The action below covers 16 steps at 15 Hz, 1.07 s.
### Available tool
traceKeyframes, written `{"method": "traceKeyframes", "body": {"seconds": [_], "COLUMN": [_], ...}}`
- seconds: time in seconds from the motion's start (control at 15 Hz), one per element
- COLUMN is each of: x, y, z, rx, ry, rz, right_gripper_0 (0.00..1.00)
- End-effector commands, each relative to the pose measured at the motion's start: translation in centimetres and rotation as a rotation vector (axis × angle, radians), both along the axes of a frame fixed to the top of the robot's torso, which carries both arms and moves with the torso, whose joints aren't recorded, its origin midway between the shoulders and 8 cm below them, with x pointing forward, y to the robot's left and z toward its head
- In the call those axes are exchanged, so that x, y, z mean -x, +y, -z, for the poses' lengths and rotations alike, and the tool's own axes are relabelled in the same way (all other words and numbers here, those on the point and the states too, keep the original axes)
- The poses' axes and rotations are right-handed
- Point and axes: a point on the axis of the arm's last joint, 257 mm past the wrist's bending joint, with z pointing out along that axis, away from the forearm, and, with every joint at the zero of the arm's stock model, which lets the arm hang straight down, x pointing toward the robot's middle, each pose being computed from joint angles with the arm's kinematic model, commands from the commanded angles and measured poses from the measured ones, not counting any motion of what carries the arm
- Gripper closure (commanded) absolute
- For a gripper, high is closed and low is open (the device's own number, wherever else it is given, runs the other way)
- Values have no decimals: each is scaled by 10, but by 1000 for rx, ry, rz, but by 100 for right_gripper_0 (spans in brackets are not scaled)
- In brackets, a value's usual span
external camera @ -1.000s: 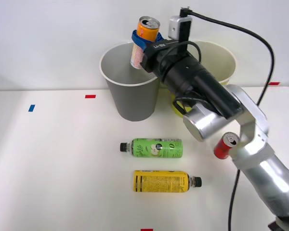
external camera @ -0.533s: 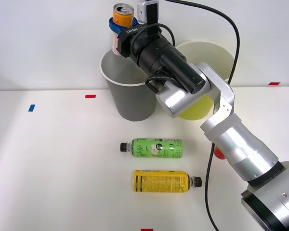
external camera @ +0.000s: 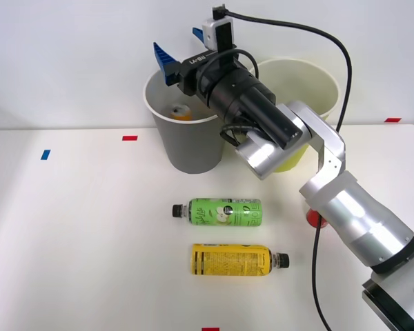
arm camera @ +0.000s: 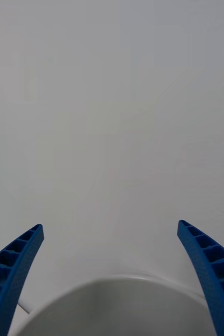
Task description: Put cans in the gray bin, plastic bottles in the light green bin
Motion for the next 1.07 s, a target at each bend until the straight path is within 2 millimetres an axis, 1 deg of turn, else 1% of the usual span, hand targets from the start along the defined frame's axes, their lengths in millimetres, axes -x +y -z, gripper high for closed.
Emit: {"method": "traceKeyframes", "body": {"seconds": [0.07, 0.27, 0.33, 0.47, 0.53, 0.6, 0.67, 0.73, 0.87, 1.0, 1.07], "x": [24, 57, 74, 100, 113, 131, 142, 152, 166, 182, 188], "y": [-18, -52, -72, -104, -118, -131, -140, -155, -179, -210, -219], "z": [3, 17, 25, 31, 32, 38, 44, 50, 67, 85, 93], "rx": [-6, 4, 10, 16, 30, 27, 26, 25, 7, -16, -30], "ry": [-25, -35, -36, -40, -49, -36, -26, -16, 28, 58, 72], "rz": [-19, -18, -6, 20, 35, 42, 56, 92, 154, 230, 247], "right_gripper_0": [0, 0, 0, 0, 0, 0, 0, 0, 0, 0, 0]}}
